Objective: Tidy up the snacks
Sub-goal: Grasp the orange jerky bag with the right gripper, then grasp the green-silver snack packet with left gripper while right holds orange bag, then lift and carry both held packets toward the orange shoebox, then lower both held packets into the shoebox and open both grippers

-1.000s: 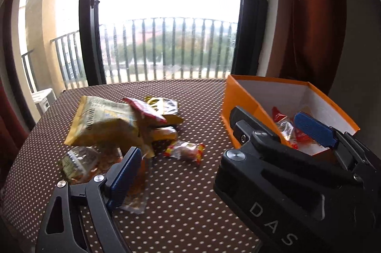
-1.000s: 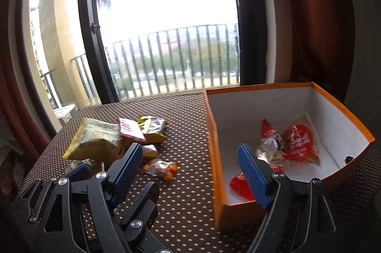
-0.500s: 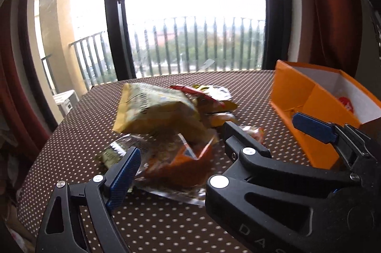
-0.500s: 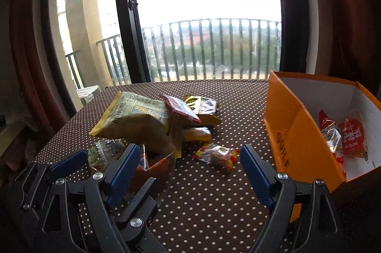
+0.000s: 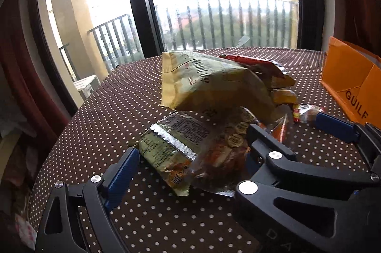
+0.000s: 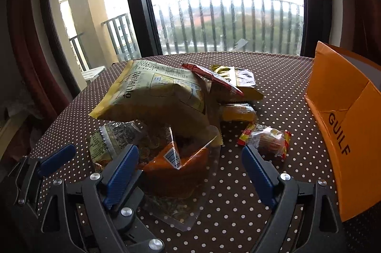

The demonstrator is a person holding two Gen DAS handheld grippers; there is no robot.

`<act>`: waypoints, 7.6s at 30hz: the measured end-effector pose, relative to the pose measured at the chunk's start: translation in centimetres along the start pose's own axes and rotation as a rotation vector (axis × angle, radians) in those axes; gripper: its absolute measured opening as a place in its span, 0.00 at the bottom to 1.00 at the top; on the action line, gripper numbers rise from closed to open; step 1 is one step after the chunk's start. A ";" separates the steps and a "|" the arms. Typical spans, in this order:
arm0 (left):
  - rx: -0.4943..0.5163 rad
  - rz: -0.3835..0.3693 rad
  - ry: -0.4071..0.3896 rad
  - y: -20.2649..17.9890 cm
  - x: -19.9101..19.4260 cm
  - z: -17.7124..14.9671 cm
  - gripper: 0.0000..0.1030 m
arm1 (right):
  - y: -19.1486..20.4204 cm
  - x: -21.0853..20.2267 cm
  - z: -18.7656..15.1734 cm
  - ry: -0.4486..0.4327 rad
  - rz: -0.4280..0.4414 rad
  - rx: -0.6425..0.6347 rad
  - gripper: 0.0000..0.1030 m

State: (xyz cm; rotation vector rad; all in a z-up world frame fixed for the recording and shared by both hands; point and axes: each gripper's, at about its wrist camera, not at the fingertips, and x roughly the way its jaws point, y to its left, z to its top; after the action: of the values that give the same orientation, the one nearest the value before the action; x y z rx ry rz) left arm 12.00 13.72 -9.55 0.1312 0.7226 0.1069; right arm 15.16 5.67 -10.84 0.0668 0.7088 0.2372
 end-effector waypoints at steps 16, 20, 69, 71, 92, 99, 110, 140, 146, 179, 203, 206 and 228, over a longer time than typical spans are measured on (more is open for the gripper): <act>-0.049 -0.041 0.085 2.8 3.2 0.7 1.00 | -0.3 3.7 0.9 0.102 -0.055 0.084 1.00; -0.054 -0.051 0.102 2.7 3.4 0.4 1.00 | -0.3 4.1 0.9 0.145 -0.051 0.117 1.00; 0.033 -0.059 0.178 2.9 8.4 3.4 0.99 | -2.4 4.5 1.3 0.217 -0.089 0.159 0.96; 0.034 -0.065 0.177 2.7 8.4 3.5 0.98 | -2.2 4.7 1.4 0.218 -0.086 0.148 0.95; 0.041 -0.130 0.136 -0.5 4.4 0.8 0.83 | -3.1 0.2 -1.1 0.193 -0.058 0.102 0.68; 0.043 -0.151 0.111 -2.4 2.4 -0.3 0.81 | -4.4 -1.7 -2.3 0.184 -0.069 0.106 0.67; 0.066 -0.151 0.090 -5.2 -0.1 -1.6 0.81 | -6.5 -3.8 -3.6 0.171 -0.073 0.106 0.67; 0.050 -0.234 0.115 -6.4 1.3 0.0 0.80 | -8.5 -3.0 -2.2 0.175 -0.072 0.133 0.63; 0.053 -0.234 0.084 -6.4 -0.5 -0.3 0.80 | -7.8 -4.5 -2.2 0.139 -0.077 0.110 0.60; -0.011 -0.318 -0.110 -7.1 -6.9 8.7 0.80 | -8.3 -11.9 6.2 -0.093 -0.172 0.084 0.54; 0.019 -0.293 -0.172 -20.1 -9.4 13.0 0.80 | -21.4 -16.0 9.1 -0.173 -0.146 0.094 0.53; 0.038 -0.309 -0.153 -22.2 -9.0 13.3 0.80 | -23.5 -16.0 9.0 -0.156 -0.165 0.107 0.54; 0.210 -0.375 0.087 -34.9 -5.3 12.9 0.83 | -35.3 -13.9 5.9 0.016 -0.262 0.282 0.54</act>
State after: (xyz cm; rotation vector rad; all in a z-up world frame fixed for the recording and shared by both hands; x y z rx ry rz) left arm 18.45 -22.57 -1.99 0.1900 0.8334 -0.3243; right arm 15.66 -31.83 -2.50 0.2397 0.7549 -0.1141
